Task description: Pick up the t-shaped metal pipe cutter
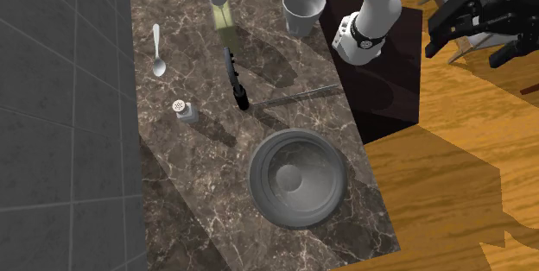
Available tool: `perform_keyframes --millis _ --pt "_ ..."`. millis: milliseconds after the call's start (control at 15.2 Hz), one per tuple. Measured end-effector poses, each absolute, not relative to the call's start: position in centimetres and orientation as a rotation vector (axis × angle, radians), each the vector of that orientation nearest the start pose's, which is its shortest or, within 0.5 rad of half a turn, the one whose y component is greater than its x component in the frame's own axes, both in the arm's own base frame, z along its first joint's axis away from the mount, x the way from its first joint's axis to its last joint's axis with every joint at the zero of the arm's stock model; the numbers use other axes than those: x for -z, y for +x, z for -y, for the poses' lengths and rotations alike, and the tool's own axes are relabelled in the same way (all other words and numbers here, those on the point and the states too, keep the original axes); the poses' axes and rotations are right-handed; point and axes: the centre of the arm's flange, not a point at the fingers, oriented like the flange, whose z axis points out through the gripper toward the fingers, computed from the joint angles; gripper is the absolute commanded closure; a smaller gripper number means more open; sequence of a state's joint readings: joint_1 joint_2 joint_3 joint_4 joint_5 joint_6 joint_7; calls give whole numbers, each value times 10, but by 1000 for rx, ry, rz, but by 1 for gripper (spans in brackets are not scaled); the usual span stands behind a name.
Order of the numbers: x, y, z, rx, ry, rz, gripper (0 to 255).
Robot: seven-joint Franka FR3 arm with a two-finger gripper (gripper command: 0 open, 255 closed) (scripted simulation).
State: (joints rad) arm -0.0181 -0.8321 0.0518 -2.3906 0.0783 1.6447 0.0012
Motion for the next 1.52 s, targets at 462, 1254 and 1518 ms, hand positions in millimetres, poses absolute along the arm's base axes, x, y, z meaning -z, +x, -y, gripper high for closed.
perform_keyframes --millis 462,1254,1518 --pt "-582 329 37 -64 -3128 124 0" --pt "-552 403 169 -552 -3134 380 0" --pt "-538 429 215 -717 -3115 465 0"
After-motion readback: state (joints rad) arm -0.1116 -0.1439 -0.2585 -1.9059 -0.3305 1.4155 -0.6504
